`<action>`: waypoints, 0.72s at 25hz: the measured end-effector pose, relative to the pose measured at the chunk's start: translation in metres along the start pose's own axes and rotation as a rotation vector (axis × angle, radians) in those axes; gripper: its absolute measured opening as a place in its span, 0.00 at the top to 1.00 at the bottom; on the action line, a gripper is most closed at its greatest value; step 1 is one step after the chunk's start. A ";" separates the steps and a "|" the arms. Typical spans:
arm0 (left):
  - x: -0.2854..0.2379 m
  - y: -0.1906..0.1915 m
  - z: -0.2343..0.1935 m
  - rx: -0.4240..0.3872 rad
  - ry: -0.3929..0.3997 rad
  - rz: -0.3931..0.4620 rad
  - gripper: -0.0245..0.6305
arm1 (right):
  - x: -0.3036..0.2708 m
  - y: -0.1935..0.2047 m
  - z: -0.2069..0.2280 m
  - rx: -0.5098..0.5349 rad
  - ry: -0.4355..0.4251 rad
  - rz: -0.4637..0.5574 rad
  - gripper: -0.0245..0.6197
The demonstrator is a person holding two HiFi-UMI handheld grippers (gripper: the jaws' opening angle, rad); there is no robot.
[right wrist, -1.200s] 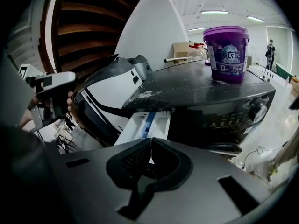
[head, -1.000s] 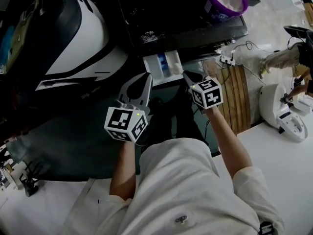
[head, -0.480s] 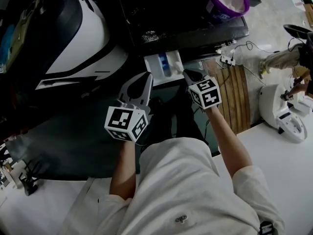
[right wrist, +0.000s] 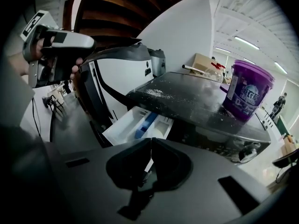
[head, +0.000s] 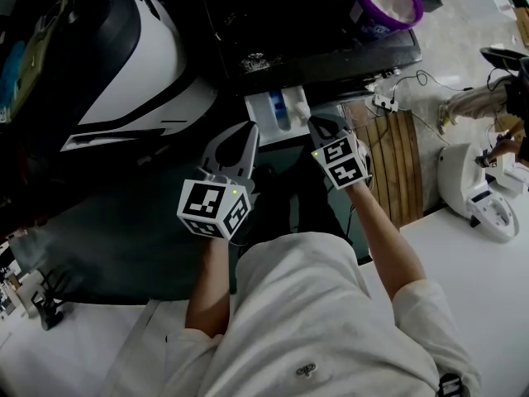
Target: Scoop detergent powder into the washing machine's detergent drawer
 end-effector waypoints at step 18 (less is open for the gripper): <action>0.006 -0.002 -0.007 0.003 -0.013 0.009 0.93 | -0.006 -0.009 -0.001 0.135 0.052 -0.008 0.95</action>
Point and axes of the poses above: the fingertips, and each gripper's own axes: x backward along the fingers, z to its right, y out of its underside, the point moved 4 cm from there along x, backward along the fingers, and after that the axes turned 4 degrees about -y, right-handed, at the moved point
